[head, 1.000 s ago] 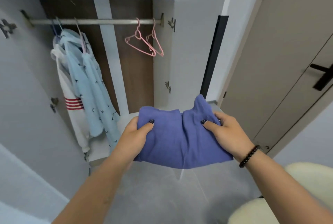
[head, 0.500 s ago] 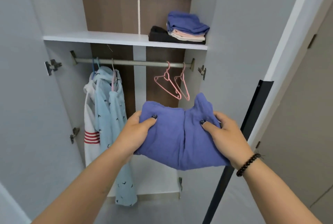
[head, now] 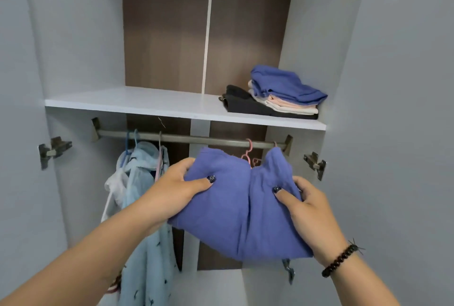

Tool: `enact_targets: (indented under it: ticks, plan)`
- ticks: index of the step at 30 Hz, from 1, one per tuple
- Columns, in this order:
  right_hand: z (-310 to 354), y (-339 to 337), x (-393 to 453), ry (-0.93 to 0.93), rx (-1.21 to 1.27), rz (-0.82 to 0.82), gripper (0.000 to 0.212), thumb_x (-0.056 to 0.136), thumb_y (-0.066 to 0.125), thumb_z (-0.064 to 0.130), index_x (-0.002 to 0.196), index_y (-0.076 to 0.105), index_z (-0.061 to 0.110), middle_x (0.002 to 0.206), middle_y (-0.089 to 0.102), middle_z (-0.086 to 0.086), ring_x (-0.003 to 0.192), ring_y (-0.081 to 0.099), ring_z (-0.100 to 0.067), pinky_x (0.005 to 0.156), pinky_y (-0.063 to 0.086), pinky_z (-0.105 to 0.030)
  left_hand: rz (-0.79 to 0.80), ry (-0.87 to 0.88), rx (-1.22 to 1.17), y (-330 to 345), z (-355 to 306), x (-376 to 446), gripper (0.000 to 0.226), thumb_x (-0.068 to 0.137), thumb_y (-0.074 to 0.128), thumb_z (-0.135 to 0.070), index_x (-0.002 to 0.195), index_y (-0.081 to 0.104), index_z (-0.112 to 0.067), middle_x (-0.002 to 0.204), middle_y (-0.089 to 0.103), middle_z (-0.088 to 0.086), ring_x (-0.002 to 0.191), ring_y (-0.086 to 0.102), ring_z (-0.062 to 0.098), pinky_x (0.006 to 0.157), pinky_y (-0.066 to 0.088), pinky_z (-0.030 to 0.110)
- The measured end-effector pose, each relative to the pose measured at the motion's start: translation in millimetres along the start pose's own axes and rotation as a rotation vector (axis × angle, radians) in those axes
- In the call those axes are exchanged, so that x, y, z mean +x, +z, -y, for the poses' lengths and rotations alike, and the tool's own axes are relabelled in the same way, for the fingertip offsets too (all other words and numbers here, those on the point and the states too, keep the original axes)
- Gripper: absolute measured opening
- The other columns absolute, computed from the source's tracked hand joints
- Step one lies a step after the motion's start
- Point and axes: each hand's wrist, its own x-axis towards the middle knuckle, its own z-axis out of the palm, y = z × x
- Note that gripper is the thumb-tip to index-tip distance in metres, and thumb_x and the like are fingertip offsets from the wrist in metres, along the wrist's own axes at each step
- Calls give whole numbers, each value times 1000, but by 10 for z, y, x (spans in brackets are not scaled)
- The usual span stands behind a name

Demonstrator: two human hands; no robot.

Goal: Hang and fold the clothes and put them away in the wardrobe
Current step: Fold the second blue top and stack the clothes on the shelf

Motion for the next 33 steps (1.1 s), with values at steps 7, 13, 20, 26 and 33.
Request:
enact_targets:
  ticks: [7,13,20,26,33]
  plan:
    - [260,246,951,-82,28,-141,6,86,58,8,84,62,3,87,62,-20,70,51,-17,67,40,-33,37,144,-94,-497,-325,1141,21,89,61,-9,104,68,-23,93,75,0,89,69,18,71,48,29]
    - [470,134,1796,-124,140,-292,7,86,58,8,88,64,10,92,69,-13,81,61,-26,76,49,-41,91,343,-30,-423,-895,2227,20,87,59,-7,106,65,-9,103,70,15,84,65,20,74,46,32]
    - [761,-228,2886,-207,298,-425,15,84,57,11,99,56,10,94,67,-7,77,60,-21,66,45,-34,-25,450,-26,-56,-1731,3531,11,83,53,-10,91,61,-13,84,64,6,74,58,22,66,43,30]
    - [673,-474,3550,-251,298,-485,43,79,64,15,118,46,12,98,68,-9,78,65,-19,60,53,-31,-49,568,44,527,-2208,4520,12,75,48,-3,69,49,-13,64,47,3,60,40,20,56,30,28]
    - [336,-458,3840,-157,60,-563,54,82,66,13,127,36,13,87,59,-1,69,61,-15,61,55,-22,36,644,424,1326,-2108,5476,17,82,46,-5,75,61,-7,76,59,9,75,50,24,59,32,30]
